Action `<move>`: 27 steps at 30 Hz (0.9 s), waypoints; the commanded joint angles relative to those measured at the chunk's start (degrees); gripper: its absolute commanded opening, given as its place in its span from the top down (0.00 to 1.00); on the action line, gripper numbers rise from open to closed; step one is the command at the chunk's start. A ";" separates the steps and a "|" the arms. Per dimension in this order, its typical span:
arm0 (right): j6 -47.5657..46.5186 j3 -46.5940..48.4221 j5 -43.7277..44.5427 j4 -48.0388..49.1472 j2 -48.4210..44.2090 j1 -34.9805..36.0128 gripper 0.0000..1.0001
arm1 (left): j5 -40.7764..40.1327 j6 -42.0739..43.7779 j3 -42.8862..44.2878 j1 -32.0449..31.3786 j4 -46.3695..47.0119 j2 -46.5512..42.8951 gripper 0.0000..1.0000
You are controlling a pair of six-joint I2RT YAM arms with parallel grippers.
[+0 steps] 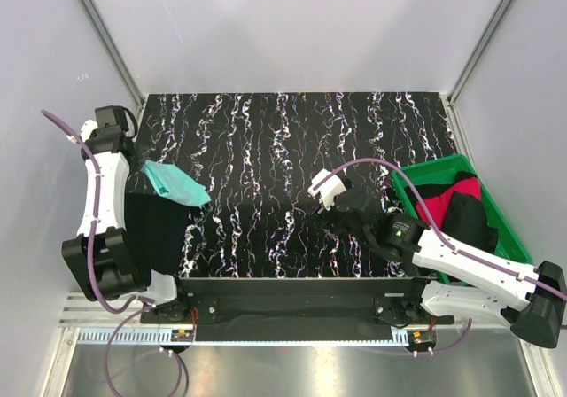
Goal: Fold and stack the t-shirts
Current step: Neatly place the folded tshirt to the corner
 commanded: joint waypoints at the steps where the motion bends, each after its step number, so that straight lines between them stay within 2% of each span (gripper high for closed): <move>1: 1.52 2.48 -1.27 0.25 -0.38 -0.34 0.23 | -3.92 1.88 4.45 1.36 -1.31 -4.47 1.00; 9: 2.05 2.83 -2.42 -0.63 -0.74 -0.26 0.23 | -5.77 2.59 4.02 2.42 -3.95 -7.11 1.00; 19: 1.52 2.48 -2.86 -1.69 -1.35 -0.17 0.22 | -1.82 9.95 2.88 6.90 -3.08 -6.77 1.00; 27: 3.02 1.86 -2.94 -2.04 -2.14 -0.26 0.23 | 1.43 12.25 0.24 9.54 -2.99 -7.20 1.00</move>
